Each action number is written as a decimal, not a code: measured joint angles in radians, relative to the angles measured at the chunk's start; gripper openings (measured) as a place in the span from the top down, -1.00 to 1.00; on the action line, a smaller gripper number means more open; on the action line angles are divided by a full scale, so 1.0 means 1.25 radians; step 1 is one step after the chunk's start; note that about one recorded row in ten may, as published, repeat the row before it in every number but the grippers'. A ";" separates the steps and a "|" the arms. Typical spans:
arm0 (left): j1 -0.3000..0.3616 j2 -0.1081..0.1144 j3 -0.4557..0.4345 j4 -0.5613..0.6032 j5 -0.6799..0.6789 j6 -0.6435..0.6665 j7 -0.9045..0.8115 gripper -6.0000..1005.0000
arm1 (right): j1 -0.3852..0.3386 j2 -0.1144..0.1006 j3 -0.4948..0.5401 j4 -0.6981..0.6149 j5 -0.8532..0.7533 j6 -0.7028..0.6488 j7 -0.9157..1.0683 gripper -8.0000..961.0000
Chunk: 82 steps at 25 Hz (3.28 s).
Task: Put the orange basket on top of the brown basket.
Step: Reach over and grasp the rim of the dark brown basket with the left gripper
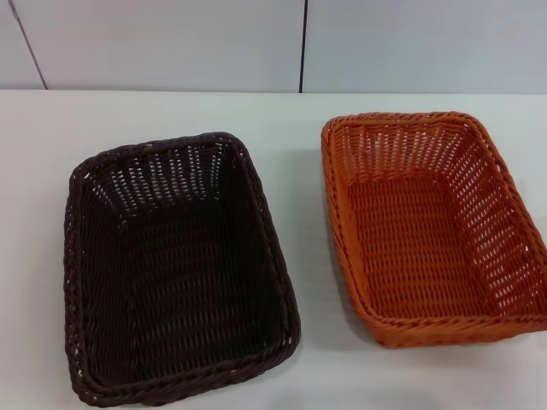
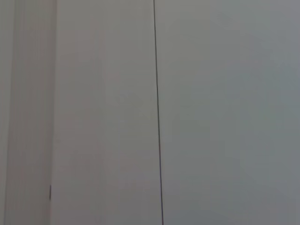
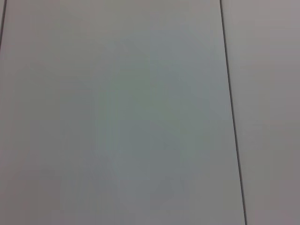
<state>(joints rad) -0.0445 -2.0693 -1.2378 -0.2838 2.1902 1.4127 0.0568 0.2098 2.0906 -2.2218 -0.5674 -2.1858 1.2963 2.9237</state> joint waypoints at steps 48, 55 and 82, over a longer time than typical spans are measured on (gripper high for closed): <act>0.322 0.049 -0.254 -1.046 0.345 -1.090 0.110 -0.43 | 0.003 0.000 -0.019 -0.005 0.002 -0.005 0.000 -0.51; 0.242 0.011 -0.386 -1.292 0.359 -1.638 0.125 -0.42 | -0.001 0.000 -0.019 -0.001 0.010 -0.006 0.000 -0.51; 0.103 0.003 -0.343 -1.301 0.361 -2.018 0.084 -0.38 | 0.000 0.000 -0.021 0.023 0.023 -0.008 0.001 -0.51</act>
<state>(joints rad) 0.0844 -2.0656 -1.6668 -1.9101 2.6420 -1.1092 0.1619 0.2095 2.0907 -2.2486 -0.5382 -2.1576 1.2869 2.9253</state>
